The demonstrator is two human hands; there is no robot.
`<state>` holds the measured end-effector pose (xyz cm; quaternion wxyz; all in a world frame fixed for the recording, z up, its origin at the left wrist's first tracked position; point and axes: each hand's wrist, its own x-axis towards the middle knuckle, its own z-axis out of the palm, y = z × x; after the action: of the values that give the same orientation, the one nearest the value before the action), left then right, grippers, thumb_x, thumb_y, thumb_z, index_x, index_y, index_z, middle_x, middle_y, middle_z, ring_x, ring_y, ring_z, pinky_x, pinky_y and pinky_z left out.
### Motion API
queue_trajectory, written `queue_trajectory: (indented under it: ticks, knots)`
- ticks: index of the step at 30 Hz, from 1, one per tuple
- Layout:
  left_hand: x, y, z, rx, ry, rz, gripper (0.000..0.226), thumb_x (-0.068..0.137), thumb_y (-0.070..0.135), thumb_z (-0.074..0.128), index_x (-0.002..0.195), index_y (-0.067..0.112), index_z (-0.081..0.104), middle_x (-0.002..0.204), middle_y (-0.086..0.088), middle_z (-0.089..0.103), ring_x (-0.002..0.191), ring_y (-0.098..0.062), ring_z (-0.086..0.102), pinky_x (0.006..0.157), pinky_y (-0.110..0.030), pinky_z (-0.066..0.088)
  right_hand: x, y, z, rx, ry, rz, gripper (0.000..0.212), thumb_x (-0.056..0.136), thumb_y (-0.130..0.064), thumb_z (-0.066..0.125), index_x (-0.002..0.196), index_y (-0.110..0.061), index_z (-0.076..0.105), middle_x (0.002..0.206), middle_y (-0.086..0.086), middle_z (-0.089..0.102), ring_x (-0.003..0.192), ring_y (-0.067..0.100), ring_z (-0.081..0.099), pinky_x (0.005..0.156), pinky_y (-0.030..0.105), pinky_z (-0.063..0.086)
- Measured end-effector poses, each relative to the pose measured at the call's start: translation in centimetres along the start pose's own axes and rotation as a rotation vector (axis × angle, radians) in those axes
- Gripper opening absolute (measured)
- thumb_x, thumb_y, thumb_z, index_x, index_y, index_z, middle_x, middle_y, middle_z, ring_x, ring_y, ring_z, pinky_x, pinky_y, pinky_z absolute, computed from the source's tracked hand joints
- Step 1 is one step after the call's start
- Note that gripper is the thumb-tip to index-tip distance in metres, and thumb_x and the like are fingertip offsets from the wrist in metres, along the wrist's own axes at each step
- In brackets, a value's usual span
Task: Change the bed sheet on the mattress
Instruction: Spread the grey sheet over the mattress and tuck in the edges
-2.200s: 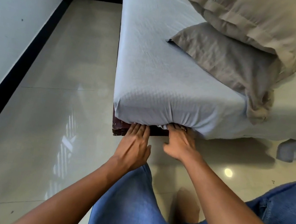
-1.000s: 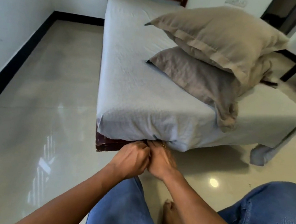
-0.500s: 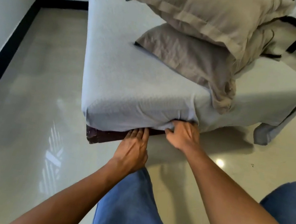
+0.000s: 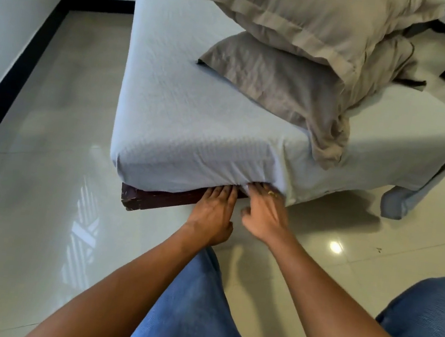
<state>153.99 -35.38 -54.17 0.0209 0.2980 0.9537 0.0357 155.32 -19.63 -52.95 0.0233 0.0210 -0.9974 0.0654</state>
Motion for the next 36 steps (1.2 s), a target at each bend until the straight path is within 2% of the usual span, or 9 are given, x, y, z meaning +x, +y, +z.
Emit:
queue_trajectory:
  ticks: [4, 8, 12, 14, 21, 24, 29, 31, 36]
  knots:
    - [-1.3, 0.0, -0.6, -0.154, 0.087, 0.073, 0.073, 0.091, 0.021, 0.054, 0.156, 0.001, 0.027, 0.162, -0.02, 0.027, 0.152, -0.03, 0.025, 0.125, -0.037, 0.015, 2.6, -0.3, 0.5, -0.067, -0.171, 0.075, 0.067, 0.078, -0.048, 0.062, 0.138, -0.021, 0.05, 0.144, 0.003, 0.055, 0.135, 0.028, 0.047, 0.113, 0.049, 0.03]
    - [1.0, 0.8, -0.3, -0.105, -0.007, 0.098, 0.084, 0.09, 0.026, 0.055, 0.159, 0.001, 0.014, 0.166, -0.019, 0.017, 0.154, -0.029, 0.015, 0.127, -0.039, 0.011, 2.5, 0.0, 0.3, 0.031, -0.218, 0.063, 0.071, 0.078, -0.039, 0.067, 0.142, -0.016, 0.046, 0.149, 0.008, 0.051, 0.138, 0.03, 0.044, 0.119, 0.047, 0.029]
    - [2.8, 1.8, 0.6, 0.011, -0.053, 0.036, 0.087, 0.095, 0.042, 0.05, 0.16, 0.004, 0.006, 0.166, -0.017, 0.016, 0.153, -0.03, 0.018, 0.126, -0.042, 0.013, -0.9, 1.3, -0.5, 0.16, 0.041, -0.023, 0.048, 0.08, -0.015, 0.061, 0.128, -0.01, 0.06, 0.127, 0.009, 0.067, 0.115, 0.029, 0.063, 0.097, 0.041, 0.053]
    - [2.6, 2.4, 0.9, 0.083, -0.072, 0.015, 0.092, 0.096, 0.047, 0.049, 0.159, 0.003, 0.0, 0.167, -0.018, 0.009, 0.154, -0.032, 0.012, 0.127, -0.045, 0.01, -1.7, 1.9, -0.4, 0.17, 0.12, -0.039, 0.052, 0.081, -0.008, 0.062, 0.132, -0.007, 0.061, 0.133, 0.011, 0.066, 0.123, 0.029, 0.06, 0.105, 0.042, 0.05]
    - [2.6, 4.2, -0.7, -0.105, 0.017, 0.089, 0.079, 0.093, 0.031, 0.051, 0.158, 0.0, 0.018, 0.165, -0.021, 0.018, 0.154, -0.03, 0.016, 0.127, -0.041, 0.015, 3.2, 4.1, -1.0, 0.073, -0.099, 0.097, 0.036, 0.091, -0.033, 0.057, 0.126, -0.025, 0.06, 0.131, 0.006, 0.066, 0.124, 0.031, 0.056, 0.11, 0.042, 0.037]
    - [4.5, 4.6, -0.5, -0.183, -0.027, 0.067, 0.08, 0.087, 0.022, 0.056, 0.157, 0.002, 0.022, 0.162, -0.019, 0.027, 0.151, -0.029, 0.025, 0.125, -0.039, 0.02, 3.2, 4.6, -1.3, 0.091, -0.177, 0.052, 0.046, 0.085, -0.026, 0.061, 0.13, -0.023, 0.054, 0.134, 0.007, 0.063, 0.125, 0.032, 0.055, 0.106, 0.041, 0.04]
    - [5.9, 5.2, 0.0, -0.082, -0.047, 0.005, 0.074, 0.092, 0.035, 0.057, 0.153, 0.005, 0.029, 0.153, -0.016, 0.041, 0.141, -0.03, 0.04, 0.118, -0.04, 0.03, -2.3, 6.0, -1.5, 0.242, 0.263, 0.07, 0.042, 0.079, -0.008, 0.065, 0.12, -0.017, 0.068, 0.1, 0.009, 0.073, 0.082, 0.031, 0.069, 0.066, 0.034, 0.053]
    - [5.8, 5.9, 0.1, 0.009, -0.068, 0.001, 0.081, 0.094, 0.04, 0.055, 0.156, 0.001, 0.02, 0.159, -0.019, 0.032, 0.146, -0.032, 0.032, 0.122, -0.041, 0.025, -2.3, 8.0, -1.0, 0.233, 0.4, 0.173, 0.033, 0.079, -0.006, 0.063, 0.111, -0.012, 0.07, 0.097, 0.011, 0.073, 0.08, 0.032, 0.069, 0.069, 0.035, 0.055]
    - [5.2, 7.4, -1.0, -0.066, 0.03, -0.003, 0.068, 0.099, 0.034, 0.049, 0.155, 0.004, 0.027, 0.159, -0.015, 0.035, 0.146, -0.028, 0.036, 0.115, -0.035, 0.035, 1.6, 13.6, 0.2, -0.034, 0.132, 0.146, 0.039, 0.077, -0.022, 0.061, 0.115, -0.016, 0.066, 0.122, 0.004, 0.069, 0.119, 0.027, 0.059, 0.107, 0.046, 0.038]
